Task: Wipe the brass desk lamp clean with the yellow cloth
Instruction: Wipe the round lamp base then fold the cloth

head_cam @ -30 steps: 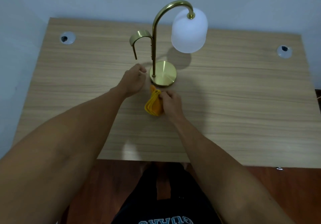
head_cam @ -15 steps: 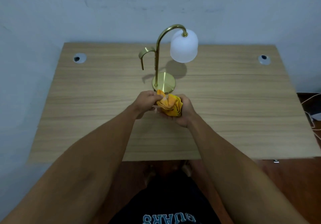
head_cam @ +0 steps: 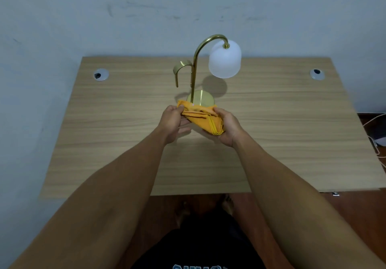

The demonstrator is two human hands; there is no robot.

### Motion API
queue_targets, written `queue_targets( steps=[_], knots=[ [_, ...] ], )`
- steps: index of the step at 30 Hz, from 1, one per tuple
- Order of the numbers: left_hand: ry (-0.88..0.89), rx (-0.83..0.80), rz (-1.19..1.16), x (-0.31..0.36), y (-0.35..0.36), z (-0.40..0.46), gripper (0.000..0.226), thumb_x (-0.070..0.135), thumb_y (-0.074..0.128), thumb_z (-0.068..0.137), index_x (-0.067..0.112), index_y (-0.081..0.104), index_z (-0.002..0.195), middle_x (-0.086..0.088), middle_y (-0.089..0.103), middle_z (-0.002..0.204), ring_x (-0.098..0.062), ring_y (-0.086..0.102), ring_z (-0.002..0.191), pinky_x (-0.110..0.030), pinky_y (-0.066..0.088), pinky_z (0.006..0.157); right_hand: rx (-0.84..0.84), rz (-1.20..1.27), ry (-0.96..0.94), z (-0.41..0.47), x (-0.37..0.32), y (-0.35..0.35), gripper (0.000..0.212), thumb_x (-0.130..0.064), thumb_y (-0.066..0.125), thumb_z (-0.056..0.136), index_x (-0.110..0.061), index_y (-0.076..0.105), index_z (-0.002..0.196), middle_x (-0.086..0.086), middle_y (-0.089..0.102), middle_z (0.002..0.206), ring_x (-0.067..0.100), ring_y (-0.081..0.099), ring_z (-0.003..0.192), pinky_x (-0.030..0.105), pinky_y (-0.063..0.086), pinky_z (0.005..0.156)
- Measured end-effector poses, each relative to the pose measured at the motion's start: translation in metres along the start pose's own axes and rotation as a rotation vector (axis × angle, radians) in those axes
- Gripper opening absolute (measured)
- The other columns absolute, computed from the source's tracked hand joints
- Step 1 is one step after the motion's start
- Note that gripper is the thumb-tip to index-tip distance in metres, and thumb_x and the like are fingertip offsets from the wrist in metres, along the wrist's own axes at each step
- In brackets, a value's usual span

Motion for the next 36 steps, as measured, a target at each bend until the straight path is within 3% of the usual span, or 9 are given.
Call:
queue_targets(
  steps=[4,7,11,14,18,22,26,32,36],
  knots=[
    [0.003,-0.001,-0.022,0.006,0.001,0.005,0.008,0.021,0.043,0.108,0.018,0.049,0.104,-0.009,0.069,0.106,-0.028,0.073,0.096,-0.054,0.058,0.091,-0.115,-0.196,-0.097,0.004,-0.009,0.002,0.041,-0.022,0.080,0.086,-0.025,0.065,0.124,0.013,0.069,0.126,0.033,0.072,0.102,0.057,0.060,0.082],
    [0.010,-0.005,-0.037,0.013,0.000,0.008,0.008,0.019,0.041,0.109,0.017,0.049,0.109,-0.007,0.066,0.107,-0.026,0.072,0.093,-0.052,0.060,0.088,-0.050,-0.303,-0.157,0.008,-0.019,-0.002,0.019,-0.005,0.074,0.089,-0.014,0.067,0.104,0.018,0.071,0.109,0.026,0.070,0.088,0.043,0.060,0.079],
    [0.009,0.004,-0.049,0.014,0.001,0.013,0.019,0.020,0.039,0.110,0.015,0.047,0.126,-0.005,0.064,0.108,-0.021,0.070,0.089,-0.037,0.062,0.064,-0.017,-0.374,-0.208,0.007,-0.033,-0.004,0.010,-0.016,0.070,0.096,-0.018,0.063,0.089,0.005,0.070,0.086,0.016,0.066,0.078,0.032,0.059,0.065],
    [0.031,-0.010,-0.052,0.017,0.004,0.015,0.020,0.020,0.038,0.110,0.015,0.047,0.127,-0.007,0.062,0.112,-0.019,0.067,0.090,-0.031,0.059,0.057,-0.005,-0.451,-0.264,0.006,-0.047,-0.008,0.016,-0.025,0.078,0.089,-0.018,0.066,0.080,0.005,0.068,0.085,0.018,0.063,0.088,0.041,0.053,0.088],
    [0.024,-0.090,-0.054,0.017,0.018,0.016,0.028,0.024,0.040,0.109,0.016,0.048,0.135,-0.010,0.064,0.126,-0.027,0.069,0.103,-0.038,0.062,0.064,-0.027,-0.293,-0.270,0.005,-0.058,-0.007,0.047,-0.037,0.077,0.086,0.002,0.069,0.111,0.022,0.072,0.113,0.038,0.070,0.106,0.048,0.057,0.093],
    [0.019,-0.119,-0.059,0.020,0.034,0.015,0.020,0.024,0.041,0.109,0.018,0.051,0.125,-0.010,0.066,0.121,-0.029,0.068,0.101,-0.045,0.060,0.071,-0.145,-0.278,-0.061,0.003,-0.040,-0.005,0.063,-0.049,0.078,0.081,-0.010,0.066,0.129,0.012,0.075,0.118,0.027,0.072,0.104,0.038,0.061,0.079],
    [0.011,-0.133,0.040,0.010,0.040,0.023,0.012,0.023,0.044,0.108,0.020,0.051,0.117,-0.012,0.064,0.119,-0.028,0.064,0.103,-0.046,0.059,0.084,-0.230,-0.393,0.049,0.009,-0.016,-0.014,0.060,-0.030,0.076,0.086,-0.003,0.060,0.136,0.021,0.067,0.132,0.034,0.066,0.119,0.040,0.055,0.090],
    [0.058,0.041,0.041,0.012,0.021,0.039,0.016,0.021,0.054,0.093,0.015,0.057,0.108,-0.005,0.059,0.083,-0.022,0.059,0.077,-0.032,0.049,0.062,0.036,-0.100,-0.071,0.031,-0.039,-0.043,0.055,-0.025,0.062,0.087,-0.001,0.059,0.136,0.016,0.070,0.109,0.031,0.067,0.095,0.036,0.056,0.075],
    [0.209,0.220,0.278,0.029,-0.001,0.056,0.039,0.031,0.064,0.079,0.025,0.057,0.116,-0.008,0.066,0.113,-0.023,0.065,0.100,-0.042,0.055,0.083,0.270,-0.253,-0.350,0.039,-0.084,-0.062,0.014,-0.017,0.069,0.081,-0.016,0.069,0.095,0.006,0.070,0.089,0.023,0.067,0.083,0.035,0.053,0.067]
  ],
)
Point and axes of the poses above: each hand's wrist, its own z-axis towards the middle knuckle, its own y-axis out of the palm, x = y × z, the point moved 7 cm from there along z, towards the middle knuckle
